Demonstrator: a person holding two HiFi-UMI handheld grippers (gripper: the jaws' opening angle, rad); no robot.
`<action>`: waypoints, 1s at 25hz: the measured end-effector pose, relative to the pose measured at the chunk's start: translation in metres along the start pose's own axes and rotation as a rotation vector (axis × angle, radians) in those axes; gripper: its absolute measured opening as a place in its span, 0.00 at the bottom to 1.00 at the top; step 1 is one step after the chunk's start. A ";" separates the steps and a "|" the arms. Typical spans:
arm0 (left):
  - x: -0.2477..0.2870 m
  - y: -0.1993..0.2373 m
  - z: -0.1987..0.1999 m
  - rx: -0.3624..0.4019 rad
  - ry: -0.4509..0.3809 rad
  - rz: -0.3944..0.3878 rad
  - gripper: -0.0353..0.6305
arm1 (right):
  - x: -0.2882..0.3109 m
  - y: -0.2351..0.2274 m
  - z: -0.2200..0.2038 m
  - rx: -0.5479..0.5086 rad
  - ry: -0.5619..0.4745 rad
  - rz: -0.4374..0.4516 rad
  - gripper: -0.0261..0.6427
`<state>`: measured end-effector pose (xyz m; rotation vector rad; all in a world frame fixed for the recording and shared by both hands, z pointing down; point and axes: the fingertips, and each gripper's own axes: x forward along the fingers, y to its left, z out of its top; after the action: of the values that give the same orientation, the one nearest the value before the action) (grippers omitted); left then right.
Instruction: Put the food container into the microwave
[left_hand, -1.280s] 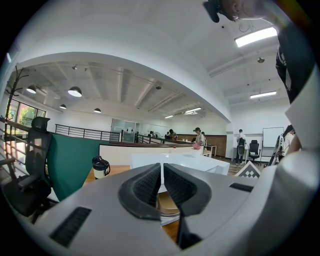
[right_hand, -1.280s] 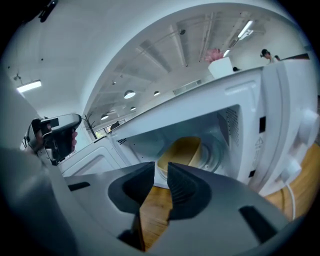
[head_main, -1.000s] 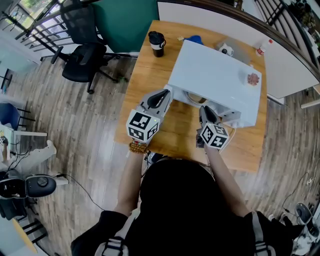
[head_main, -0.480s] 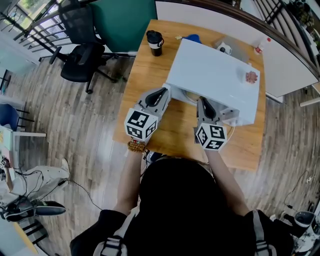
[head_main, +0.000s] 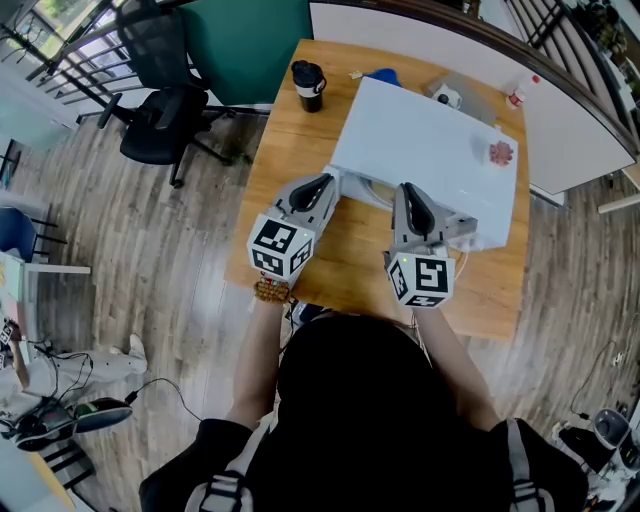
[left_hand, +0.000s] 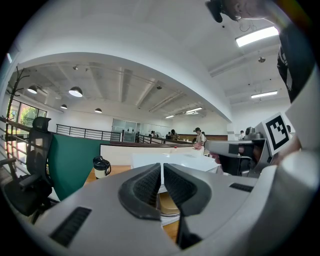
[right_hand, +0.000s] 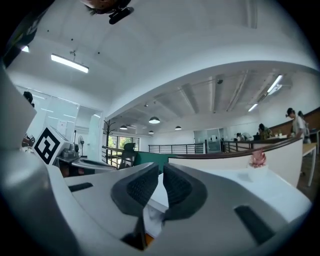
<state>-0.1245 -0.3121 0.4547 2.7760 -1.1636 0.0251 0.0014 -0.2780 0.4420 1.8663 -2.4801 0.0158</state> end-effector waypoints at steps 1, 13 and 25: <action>0.000 0.000 0.000 0.000 0.000 0.000 0.11 | -0.001 0.000 0.003 -0.005 -0.006 -0.002 0.09; 0.002 -0.001 0.001 0.000 0.003 -0.004 0.11 | -0.011 -0.001 0.010 -0.010 -0.023 -0.030 0.08; 0.002 0.000 0.002 0.000 0.003 -0.004 0.11 | -0.012 0.005 0.006 -0.029 -0.016 -0.017 0.06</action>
<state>-0.1233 -0.3139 0.4528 2.7772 -1.1575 0.0280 0.0002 -0.2649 0.4360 1.8834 -2.4614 -0.0353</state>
